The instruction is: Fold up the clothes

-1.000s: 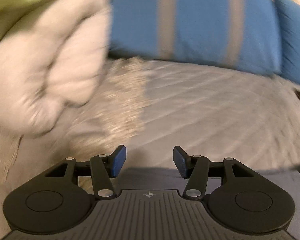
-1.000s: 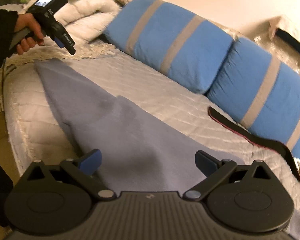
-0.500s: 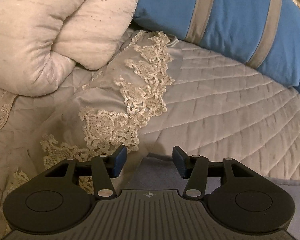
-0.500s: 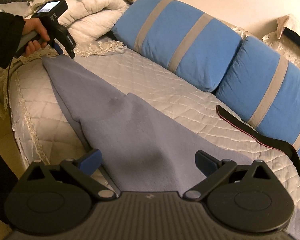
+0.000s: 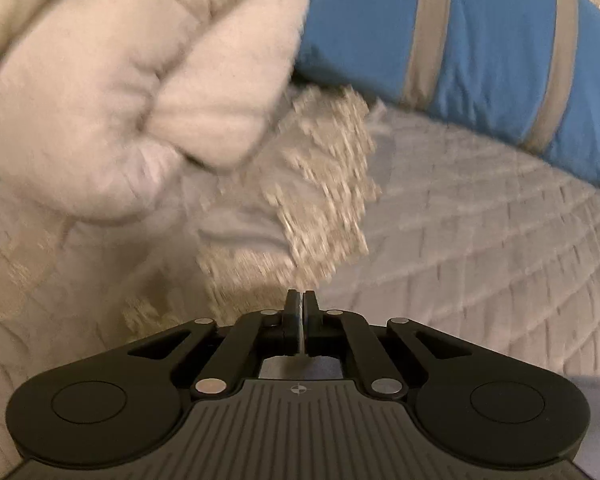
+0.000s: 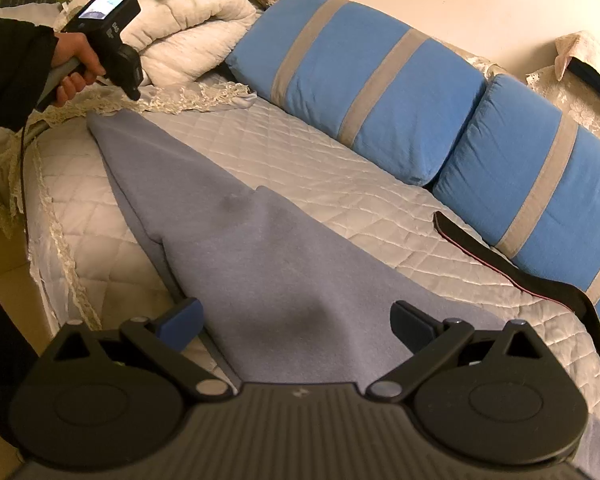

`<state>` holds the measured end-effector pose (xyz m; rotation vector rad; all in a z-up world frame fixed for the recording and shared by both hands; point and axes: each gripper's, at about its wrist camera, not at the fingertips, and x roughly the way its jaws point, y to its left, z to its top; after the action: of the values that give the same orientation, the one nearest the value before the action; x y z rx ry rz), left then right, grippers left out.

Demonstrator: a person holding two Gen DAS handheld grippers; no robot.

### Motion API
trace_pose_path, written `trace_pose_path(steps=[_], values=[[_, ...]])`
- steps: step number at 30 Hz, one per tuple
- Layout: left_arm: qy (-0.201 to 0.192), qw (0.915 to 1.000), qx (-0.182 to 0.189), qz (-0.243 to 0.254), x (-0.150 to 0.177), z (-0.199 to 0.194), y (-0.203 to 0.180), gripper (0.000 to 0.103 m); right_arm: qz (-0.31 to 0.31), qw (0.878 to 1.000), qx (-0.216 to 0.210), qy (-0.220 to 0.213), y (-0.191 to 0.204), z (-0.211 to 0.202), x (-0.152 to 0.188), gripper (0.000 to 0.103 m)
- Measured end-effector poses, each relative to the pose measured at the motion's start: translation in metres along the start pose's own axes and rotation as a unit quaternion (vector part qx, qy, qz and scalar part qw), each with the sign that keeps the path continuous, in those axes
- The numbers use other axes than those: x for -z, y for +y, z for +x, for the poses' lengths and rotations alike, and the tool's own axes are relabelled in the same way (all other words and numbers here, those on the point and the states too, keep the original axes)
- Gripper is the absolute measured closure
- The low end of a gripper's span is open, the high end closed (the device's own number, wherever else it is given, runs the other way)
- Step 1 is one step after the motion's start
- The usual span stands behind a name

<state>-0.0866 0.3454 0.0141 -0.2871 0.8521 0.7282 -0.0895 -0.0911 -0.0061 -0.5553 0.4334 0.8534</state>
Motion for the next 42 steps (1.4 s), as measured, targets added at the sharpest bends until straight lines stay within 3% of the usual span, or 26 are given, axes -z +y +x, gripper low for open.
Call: trace_pose_path(steps=[3,8,16,25,29,31,33,39,42], values=[[0.026,0.9989,0.027,-0.030,0.003,0.007,0.008,0.090,-0.002,1.000,0.001,0.000,0.001,0.001,0.000,0.000],[0.038,0.9954,0.046,-0.075,0.003,0.008,0.020,0.089,-0.009,1.000,-0.001,0.000,0.002,0.001,0.001,0.000],[0.038,0.9925,0.066,-0.096,0.002,0.008,0.025,0.076,-0.010,1.000,0.000,0.001,0.002,0.002,0.001,0.000],[0.048,0.9857,0.097,-0.129,0.002,0.010,0.032,0.071,-0.014,1.000,0.000,0.001,0.002,0.002,0.003,0.000],[0.050,0.9849,0.107,-0.127,0.002,0.008,0.031,0.075,-0.017,1.000,0.000,0.001,0.004,0.003,0.003,0.000],[0.045,0.9864,0.102,-0.121,0.000,0.005,0.028,0.094,-0.018,1.000,0.000,0.001,0.004,0.002,0.003,0.000],[0.040,0.9875,0.098,-0.117,-0.001,0.001,0.026,0.103,-0.019,1.000,0.000,0.001,0.004,0.002,0.003,0.000],[0.003,0.9930,0.076,-0.090,-0.005,-0.010,0.018,0.103,-0.021,1.000,0.000,0.000,0.004,0.002,0.003,0.000],[-0.007,0.9954,0.044,-0.084,-0.006,-0.011,0.018,0.101,-0.022,1.000,0.001,0.000,0.004,0.002,0.004,0.000]])
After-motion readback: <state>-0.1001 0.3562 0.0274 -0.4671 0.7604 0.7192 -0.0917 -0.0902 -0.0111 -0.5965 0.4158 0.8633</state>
